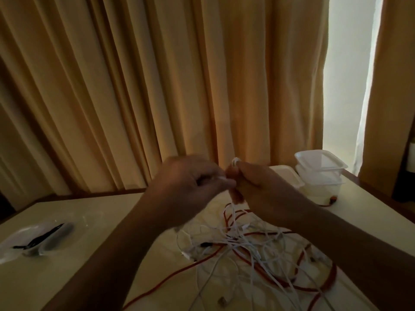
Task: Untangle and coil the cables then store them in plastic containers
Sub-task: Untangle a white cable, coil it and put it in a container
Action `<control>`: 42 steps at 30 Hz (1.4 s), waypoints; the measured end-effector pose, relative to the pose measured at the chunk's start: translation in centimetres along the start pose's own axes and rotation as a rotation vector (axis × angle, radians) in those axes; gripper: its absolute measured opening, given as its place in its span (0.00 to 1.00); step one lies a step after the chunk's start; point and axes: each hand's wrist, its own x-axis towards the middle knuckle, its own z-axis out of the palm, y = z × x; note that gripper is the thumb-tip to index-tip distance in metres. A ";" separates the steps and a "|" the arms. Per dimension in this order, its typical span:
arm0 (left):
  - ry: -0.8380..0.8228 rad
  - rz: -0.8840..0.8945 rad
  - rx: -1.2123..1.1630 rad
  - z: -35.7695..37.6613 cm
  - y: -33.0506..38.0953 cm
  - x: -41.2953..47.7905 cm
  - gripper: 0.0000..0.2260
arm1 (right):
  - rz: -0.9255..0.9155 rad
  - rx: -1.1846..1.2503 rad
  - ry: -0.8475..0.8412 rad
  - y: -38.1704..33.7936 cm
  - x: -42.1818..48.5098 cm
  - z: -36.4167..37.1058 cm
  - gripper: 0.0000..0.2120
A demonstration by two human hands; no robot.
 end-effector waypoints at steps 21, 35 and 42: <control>-0.074 0.106 0.092 -0.1 -0.5 0.9 0.08 | 0.064 0.030 -0.073 0.3 -1.8 -1.4 0.16; -0.237 -0.165 -0.237 3.7 2.1 -1.7 0.09 | -0.101 -0.274 0.274 -1.0 -2.0 -2.6 0.09; 0.261 -0.171 -0.338 1.6 -0.8 1.5 0.07 | 0.165 0.784 -0.408 -3.1 -4.7 -1.2 0.19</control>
